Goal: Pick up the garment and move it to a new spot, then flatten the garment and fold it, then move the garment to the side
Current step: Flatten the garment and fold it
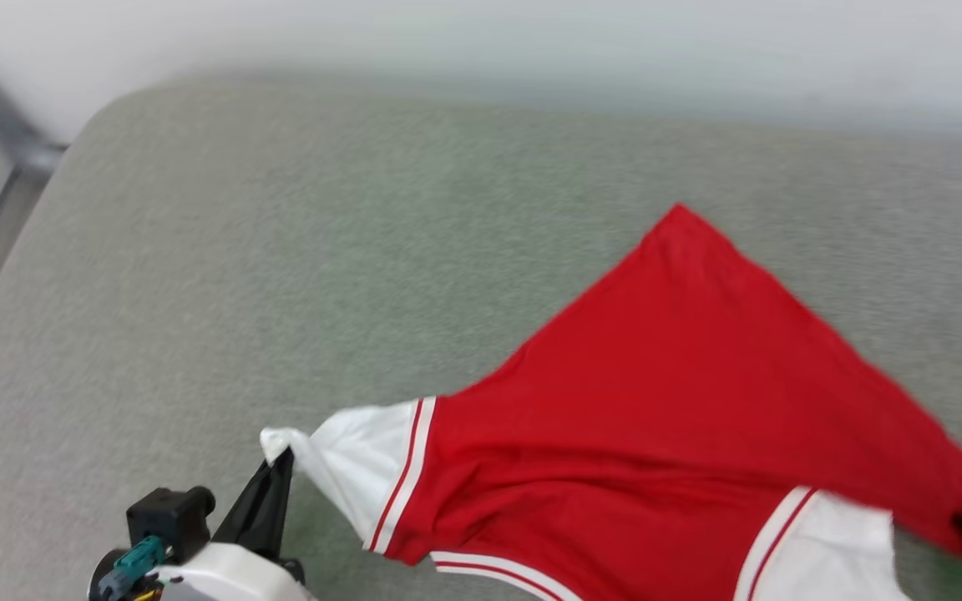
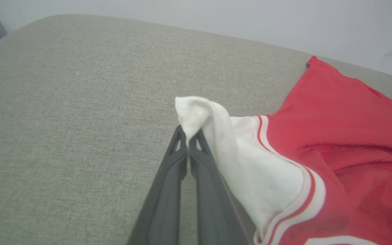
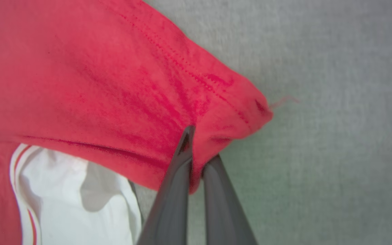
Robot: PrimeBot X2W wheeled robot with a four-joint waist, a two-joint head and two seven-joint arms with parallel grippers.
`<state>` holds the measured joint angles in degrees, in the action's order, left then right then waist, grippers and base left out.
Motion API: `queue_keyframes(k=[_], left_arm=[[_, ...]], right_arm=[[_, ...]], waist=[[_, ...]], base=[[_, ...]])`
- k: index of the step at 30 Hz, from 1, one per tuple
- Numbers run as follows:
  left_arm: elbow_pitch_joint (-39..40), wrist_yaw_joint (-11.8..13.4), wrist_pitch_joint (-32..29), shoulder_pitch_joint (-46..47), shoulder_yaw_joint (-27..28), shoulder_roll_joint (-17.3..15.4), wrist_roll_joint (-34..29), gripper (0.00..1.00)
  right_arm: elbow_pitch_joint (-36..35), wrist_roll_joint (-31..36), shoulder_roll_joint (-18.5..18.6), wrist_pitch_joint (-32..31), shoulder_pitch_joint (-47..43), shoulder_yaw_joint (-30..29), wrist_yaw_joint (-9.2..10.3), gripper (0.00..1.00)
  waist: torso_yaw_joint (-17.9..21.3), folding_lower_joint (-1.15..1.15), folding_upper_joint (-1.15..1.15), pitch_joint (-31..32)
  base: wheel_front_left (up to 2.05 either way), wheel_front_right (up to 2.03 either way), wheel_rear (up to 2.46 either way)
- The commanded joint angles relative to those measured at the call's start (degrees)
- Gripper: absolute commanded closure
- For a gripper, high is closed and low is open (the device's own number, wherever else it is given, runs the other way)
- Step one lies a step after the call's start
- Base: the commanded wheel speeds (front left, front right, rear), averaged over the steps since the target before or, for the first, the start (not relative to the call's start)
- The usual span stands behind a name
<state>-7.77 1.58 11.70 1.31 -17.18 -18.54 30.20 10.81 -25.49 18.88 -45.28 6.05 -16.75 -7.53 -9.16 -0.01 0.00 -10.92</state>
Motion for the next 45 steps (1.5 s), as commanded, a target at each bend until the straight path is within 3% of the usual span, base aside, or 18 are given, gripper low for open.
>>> queue_keyframes(k=[1, 6, 14, 15, 16, 17, 21, 28, 33, 37, 45], left_arm=[[-0.1, 0.5, -0.6, -1.9, 0.6, -0.9, 0.6, 1.0], [0.0, 1.1, -0.8, -5.4, 1.2, -2.1, 1.3, 1.0], [1.6, 2.2, -1.4, -7.3, 1.9, -3.0, 1.7, 1.0], [1.8, 2.4, -1.6, -7.2, 1.9, -3.1, 1.7, 1.0], [2.1, 2.4, -1.7, -7.1, 1.7, -3.4, 1.2, 1.0], [2.3, 2.5, -1.8, -6.9, 1.5, -3.5, 1.0, 1.0], [3.1, 2.6, -1.8, -5.9, 1.4, -3.2, 1.1, 1.0], [4.3, 2.8, -1.5, -3.4, 0.0, -1.9, 0.2, 1.0], [4.5, 2.8, -0.9, -1.1, -1.1, -0.9, -0.8, 1.0], [4.3, 2.4, 0.0, 1.1, -2.2, 0.4, -1.4, 1.0], [3.3, 1.4, 1.2, 5.0, -3.9, 2.5, -2.1, 1.0]], right_arm=[[-2.3, -0.2, -2.8, 1.2, -6.0, -1.7, 0.08, 1.0], [-6.9, -2.0, -11.3, 3.5, -16.7, -4.6, 0.08, 1.0], [-7.5, -4.9, -15.7, 5.1, -23.8, -4.2, 0.07, 1.0], [-7.4, -5.5, -15.8, 6.1, -23.6, -3.8, 0.07, 0.82], [-7.4, -6.6, -15.9, 7.4, -22.8, -3.6, 0.07, 0.04], [-7.5, -7.0, -16.0, 8.9, -22.0, -3.2, 0.07, 0.0], [-9.4, -10.4, -15.8, 15.5, -19.1, -1.6, 0.06, 0.0], [-10.6, -7.0, -8.3, 30.8, -11.7, 4.0, 0.06, 0.0], [-7.7, -3.0, -3.8, 35.6, -4.6, 9.6, 0.06, 0.0], [-4.9, -2.0, 0.2, 31.7, 1.6, 13.9, 0.06, 0.0], [-1.2, -7.1, 7.5, 6.9, 13.7, 20.3, 0.07, 0.0]], waist=[[5.2, 0.01, 0.0, 4.1], [8.6, 0.01, 0.0, 6.4], [11.1, 0.01, 0.0, 6.7], [11.3, 0.01, 0.0, 6.6], [11.4, 0.01, 0.0, 6.5], [11.5, 0.01, 0.0, 6.4], [11.0, 0.01, 0.0, 6.0], [8.5, 0.01, 0.0, 4.3], [6.1, 0.01, 0.0, 1.9], [3.9, 0.01, 0.0, -0.3], [0.7, 0.01, 0.0, -4.4]], base=[[0.0, 0.0, 0.0], [0.0, 0.0, 0.0], [0.0, 0.0, 0.0], [0.0, 0.0, 0.0], [0.0, 0.0, 0.0], [0.0, 0.0, 0.0], [0.0, 0.0, 0.0], [0.0, 0.0, 0.0], [0.0, 0.0, 0.0], [0.0, 0.0, 0.0], [0.0, 0.0, 0.0]])
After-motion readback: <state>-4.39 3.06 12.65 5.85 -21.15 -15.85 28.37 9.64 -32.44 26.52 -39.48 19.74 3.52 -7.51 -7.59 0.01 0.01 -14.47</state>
